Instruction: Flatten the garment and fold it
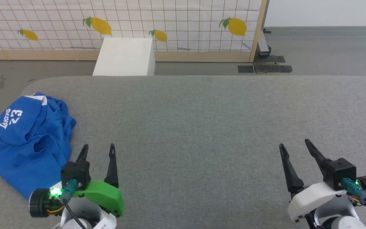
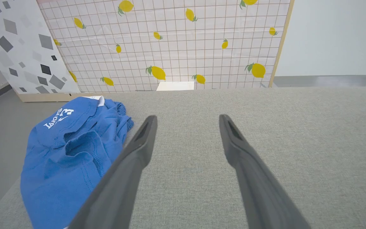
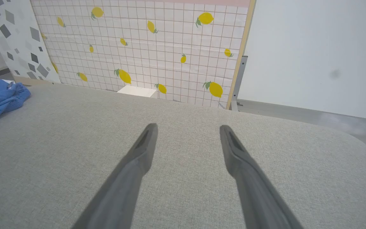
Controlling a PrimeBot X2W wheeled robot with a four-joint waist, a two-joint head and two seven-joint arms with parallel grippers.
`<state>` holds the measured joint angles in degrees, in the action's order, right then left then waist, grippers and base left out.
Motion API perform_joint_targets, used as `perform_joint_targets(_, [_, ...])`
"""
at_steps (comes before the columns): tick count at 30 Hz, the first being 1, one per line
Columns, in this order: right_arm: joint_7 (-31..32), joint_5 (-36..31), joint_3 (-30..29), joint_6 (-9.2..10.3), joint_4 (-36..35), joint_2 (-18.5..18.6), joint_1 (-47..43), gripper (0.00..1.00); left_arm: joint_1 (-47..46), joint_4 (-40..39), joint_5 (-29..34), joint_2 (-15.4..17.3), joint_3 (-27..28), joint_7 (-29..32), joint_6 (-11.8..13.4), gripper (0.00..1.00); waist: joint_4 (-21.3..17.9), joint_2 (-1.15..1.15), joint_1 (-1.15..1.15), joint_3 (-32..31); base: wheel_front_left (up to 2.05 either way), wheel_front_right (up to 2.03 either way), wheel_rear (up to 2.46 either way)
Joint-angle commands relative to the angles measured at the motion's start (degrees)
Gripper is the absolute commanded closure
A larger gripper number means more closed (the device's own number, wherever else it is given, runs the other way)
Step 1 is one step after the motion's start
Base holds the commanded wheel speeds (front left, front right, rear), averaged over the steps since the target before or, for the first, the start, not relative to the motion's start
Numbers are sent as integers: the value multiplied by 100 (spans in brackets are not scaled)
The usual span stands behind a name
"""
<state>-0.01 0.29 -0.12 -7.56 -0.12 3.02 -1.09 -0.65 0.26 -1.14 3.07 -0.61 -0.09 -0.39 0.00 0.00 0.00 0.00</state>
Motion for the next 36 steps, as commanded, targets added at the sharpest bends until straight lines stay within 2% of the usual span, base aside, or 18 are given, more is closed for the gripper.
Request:
perform_joint_targets(1, [-45,2,-5,0,7,-2,7,0,-21,32,-22,-1,-28,-43,21,0,0,0,0,1,0,0,0])
perform_joint_targets(36, [-464,22,-135,2,57,-5,64,0,-244,477,-380,-6,-476,-460,246,0,23,0,0,-13,0,0,0])
